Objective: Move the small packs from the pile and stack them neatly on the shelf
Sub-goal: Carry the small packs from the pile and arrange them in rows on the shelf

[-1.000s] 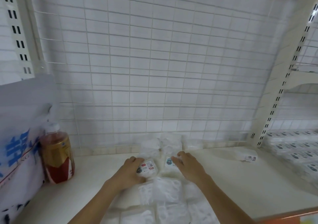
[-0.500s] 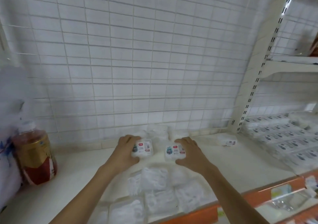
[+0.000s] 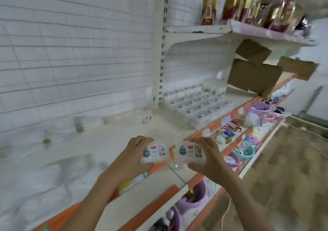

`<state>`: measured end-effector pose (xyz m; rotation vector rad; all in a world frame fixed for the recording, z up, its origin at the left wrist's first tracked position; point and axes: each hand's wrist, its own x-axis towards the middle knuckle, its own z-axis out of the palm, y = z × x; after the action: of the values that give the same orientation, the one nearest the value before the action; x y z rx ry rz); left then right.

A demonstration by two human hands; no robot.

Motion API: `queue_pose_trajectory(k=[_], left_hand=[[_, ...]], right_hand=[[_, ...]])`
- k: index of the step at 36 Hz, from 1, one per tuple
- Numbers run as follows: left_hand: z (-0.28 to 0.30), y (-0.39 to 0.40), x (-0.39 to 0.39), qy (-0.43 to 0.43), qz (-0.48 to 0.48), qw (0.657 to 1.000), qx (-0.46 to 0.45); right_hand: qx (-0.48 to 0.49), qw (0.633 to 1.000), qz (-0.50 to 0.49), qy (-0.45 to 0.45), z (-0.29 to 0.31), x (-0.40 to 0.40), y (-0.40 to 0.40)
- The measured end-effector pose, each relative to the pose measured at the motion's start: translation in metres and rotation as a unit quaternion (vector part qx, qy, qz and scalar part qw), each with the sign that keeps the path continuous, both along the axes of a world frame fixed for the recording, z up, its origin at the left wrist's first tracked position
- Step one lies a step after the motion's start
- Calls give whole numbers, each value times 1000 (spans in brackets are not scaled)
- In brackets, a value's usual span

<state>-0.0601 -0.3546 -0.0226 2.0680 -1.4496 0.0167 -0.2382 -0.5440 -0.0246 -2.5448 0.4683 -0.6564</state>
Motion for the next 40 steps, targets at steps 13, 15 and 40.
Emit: queue_pose_trajectory(k=[13,15,40], left_hand=[[-25,-180,-135,61,-51,996,25],[-28,-201,-147,75,-60,995,31],[30,-449,-3,-24,58,998,1]], right_hand=[[32,994,-99,32,-38,-161,-129],[34,994,-101,29,-43,-175,-142],[-2,1000,15,25,21,-27,-421]])
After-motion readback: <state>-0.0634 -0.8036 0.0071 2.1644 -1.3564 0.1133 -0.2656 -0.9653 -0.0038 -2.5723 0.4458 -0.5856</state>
